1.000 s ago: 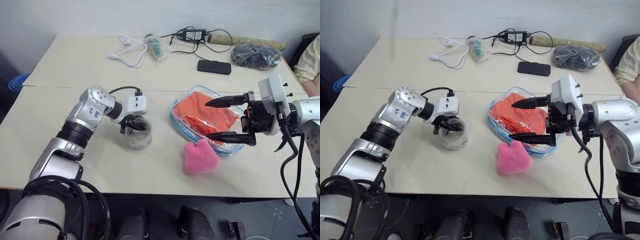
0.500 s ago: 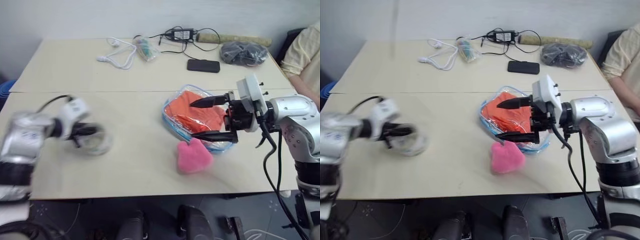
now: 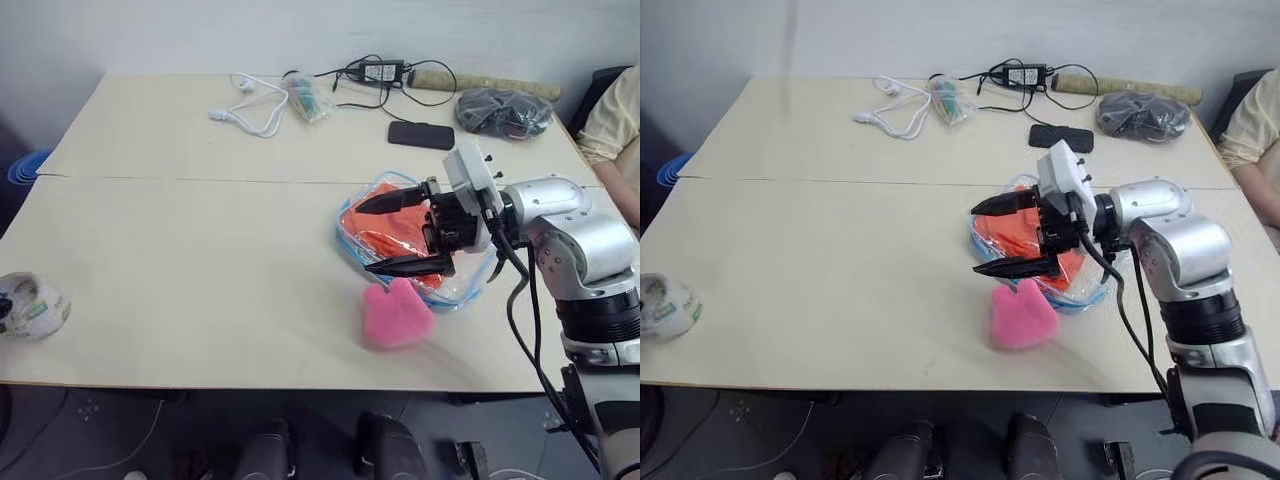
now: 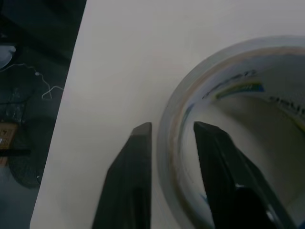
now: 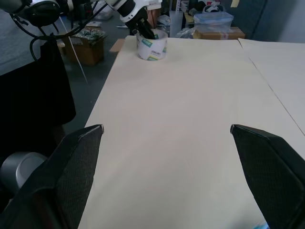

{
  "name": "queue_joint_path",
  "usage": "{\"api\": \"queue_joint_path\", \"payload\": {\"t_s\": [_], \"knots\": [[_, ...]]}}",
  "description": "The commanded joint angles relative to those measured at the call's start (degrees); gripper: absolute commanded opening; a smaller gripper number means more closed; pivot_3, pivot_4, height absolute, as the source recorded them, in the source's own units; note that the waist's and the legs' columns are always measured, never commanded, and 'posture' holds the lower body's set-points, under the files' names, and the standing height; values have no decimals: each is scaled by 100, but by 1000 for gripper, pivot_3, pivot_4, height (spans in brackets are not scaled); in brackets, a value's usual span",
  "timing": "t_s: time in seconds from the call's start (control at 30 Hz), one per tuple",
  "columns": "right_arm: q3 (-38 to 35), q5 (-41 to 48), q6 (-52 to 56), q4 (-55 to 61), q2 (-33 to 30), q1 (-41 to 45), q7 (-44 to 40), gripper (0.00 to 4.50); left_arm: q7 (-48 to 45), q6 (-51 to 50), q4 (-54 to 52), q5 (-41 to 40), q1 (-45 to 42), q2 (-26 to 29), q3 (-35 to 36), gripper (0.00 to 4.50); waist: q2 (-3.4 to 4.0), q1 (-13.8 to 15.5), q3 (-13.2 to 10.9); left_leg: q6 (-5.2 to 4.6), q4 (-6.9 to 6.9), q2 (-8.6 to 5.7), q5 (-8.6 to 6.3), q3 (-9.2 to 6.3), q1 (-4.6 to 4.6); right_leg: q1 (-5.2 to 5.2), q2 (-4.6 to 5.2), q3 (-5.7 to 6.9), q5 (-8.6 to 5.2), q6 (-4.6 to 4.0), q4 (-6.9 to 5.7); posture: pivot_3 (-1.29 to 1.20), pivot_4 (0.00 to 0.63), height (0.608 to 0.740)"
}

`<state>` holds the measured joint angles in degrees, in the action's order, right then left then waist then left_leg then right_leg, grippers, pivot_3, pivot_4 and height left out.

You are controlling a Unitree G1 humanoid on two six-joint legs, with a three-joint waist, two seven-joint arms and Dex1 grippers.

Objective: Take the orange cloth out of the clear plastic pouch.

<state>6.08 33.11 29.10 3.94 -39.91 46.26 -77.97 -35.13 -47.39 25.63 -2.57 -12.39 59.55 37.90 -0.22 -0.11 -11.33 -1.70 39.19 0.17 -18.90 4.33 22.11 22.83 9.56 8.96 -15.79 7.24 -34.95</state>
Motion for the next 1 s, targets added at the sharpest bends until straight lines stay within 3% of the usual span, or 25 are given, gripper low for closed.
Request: {"api": "queue_joint_path", "payload": {"t_s": [0.03,0.23,0.33,0.43,0.53,0.6,0.7,0.8,1.0], "knots": [[-95,-8,-113,2,22,169,-80,4500,156,51,-89,-74,168,178,132,2667,0,-14,0,2,0,1,-1,1,0,2,0,0,0,0,0,0,150,740],[-212,-70,-92,71,-177,18,-53,4500,-159,-26,-716,-202,546,608,176,4487,-6,-22,0,7,-1,6,-4,19,8,32,0,-1,0,0,-15,0,150,740],[-348,-21,-4,150,-332,-113,16,4500,-408,133,-1197,-375,511,889,342,4487,-11,4,1,7,-2,9,-4,30,14,44,0,-5,0,0,-16,0,150,740],[-648,-18,111,263,-614,-448,249,4500,-1639,341,-2276,-1237,186,1328,234,4487,-31,63,4,7,0,7,-4,28,22,48,3,-6,0,-1,-15,0,150,740],[-991,7,222,496,-876,-885,511,4500,-2795,1152,-3241,-2044,-274,1482,-438,4487,-33,112,6,5,2,1,-6,30,26,50,12,-11,0,-1,-8,0,150,740],[-1276,6,333,682,-1055,-1218,750,4500,-3093,1835,-3361,-2001,-951,1353,-1490,4487,-11,109,-1,4,0,-2,-8,43,20,52,13,-26,1,-1,-10,0,150,740],[-1718,-13,458,991,-1355,-1761,1006,4500,-3360,3260,-2782,-1014,-2453,575,-3323,4487,23,148,1,5,-3,-27,-7,104,8,55,1,-37,1,-1,-25,0,150,740],[-2404,3,561,1353,-1735,-2568,1098,4500,-3467,4959,-1351,53,-3955,-817,-4763,4487,10,221,5,7,7,-30,6,117,10,59,-7,-35,2,-6,-46,0,150,740],[-3759,78,888,2021,-1964,-3977,1307,4500,-3001,7385,1813,964,-5668,-2874,-5711,4487,-32,249,4,-27,31,-34,-10,122,38,61,-6,-34,13,10,-11,0,150,740]]}}
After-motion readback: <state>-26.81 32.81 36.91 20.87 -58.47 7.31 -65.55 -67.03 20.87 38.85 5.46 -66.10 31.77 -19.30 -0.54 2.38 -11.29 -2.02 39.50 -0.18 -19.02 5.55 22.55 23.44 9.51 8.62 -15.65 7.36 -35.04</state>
